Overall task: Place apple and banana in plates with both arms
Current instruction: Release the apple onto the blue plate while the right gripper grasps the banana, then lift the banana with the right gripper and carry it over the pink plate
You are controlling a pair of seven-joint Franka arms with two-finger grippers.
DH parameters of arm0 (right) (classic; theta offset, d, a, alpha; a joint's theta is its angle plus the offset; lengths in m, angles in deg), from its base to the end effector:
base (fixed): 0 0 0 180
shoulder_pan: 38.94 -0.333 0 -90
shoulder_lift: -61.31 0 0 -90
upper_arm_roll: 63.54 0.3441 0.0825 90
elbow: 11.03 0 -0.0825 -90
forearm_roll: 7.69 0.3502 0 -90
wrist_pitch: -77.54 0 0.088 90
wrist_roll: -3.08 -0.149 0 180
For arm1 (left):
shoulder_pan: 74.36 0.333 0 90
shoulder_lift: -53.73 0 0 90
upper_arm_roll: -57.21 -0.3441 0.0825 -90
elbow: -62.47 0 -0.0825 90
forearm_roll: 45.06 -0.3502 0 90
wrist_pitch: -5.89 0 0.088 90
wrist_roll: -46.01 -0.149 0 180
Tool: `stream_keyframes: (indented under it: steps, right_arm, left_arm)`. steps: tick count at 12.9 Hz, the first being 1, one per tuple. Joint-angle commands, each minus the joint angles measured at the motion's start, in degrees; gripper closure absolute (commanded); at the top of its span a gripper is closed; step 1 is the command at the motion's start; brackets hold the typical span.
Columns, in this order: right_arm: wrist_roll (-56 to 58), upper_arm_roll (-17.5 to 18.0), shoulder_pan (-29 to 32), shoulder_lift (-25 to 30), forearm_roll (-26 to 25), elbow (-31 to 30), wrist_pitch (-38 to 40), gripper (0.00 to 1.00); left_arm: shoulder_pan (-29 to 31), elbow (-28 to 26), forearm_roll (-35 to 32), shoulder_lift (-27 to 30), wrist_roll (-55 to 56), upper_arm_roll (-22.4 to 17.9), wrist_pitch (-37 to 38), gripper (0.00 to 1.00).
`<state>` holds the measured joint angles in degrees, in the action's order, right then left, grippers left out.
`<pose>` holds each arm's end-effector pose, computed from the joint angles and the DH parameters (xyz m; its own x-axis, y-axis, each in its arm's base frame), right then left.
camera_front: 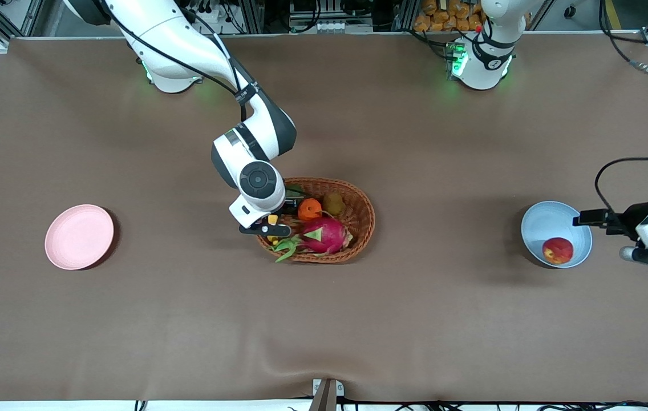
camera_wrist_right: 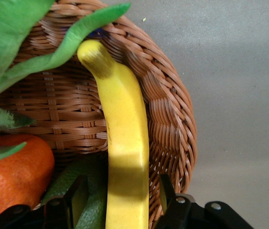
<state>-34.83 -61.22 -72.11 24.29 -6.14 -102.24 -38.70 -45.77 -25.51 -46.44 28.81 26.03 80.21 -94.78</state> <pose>0.5332 0.3795 0.2425 0.9789 -0.0700 -0.1919 -0.0532 -0.9944 0.0916 0.6197 0.0971 0.4036 0.9618 -0.2464 -0.1191 -0.2207 -0.9557 0.1948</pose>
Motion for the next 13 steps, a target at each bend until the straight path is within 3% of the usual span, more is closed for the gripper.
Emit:
stream_keyframes:
  steps: [1, 7, 11, 12, 13]
  right_arm:
    - [-1.46, -0.57, -1.11, -1.65, -1.02, 1.20, -0.48, 0.35]
    - [-1.63, -0.57, 0.04, -2.62, -1.19, 2.08, -1.36, 0.37]
    - [-3.13, -0.57, 0.04, -3.32, -1.45, 2.00, -1.45, 0.38]
    - [-3.13, -0.57, 0.04, -3.32, -1.46, 1.91, -1.45, 0.49]
    - [-2.61, -0.57, 0.04, -3.32, -1.54, 1.91, -1.36, 0.74]
  left_arm:
    - [0.15, -0.61, 0.42, 4.69, 1.86, 3.96, 2.31, 0.00]
    - [0.06, -1.05, -0.03, 16.55, 25.56, 14.87, 9.25, 0.00]
    - [0.24, 1.93, -1.60, 19.99, 27.71, 15.14, 12.67, 0.00]
    - [0.24, 3.51, -1.61, 20.26, 27.62, 15.23, 15.73, 0.00]
    - [0.24, 4.83, -1.61, 20.26, 27.62, 15.23, 16.81, 0.00]
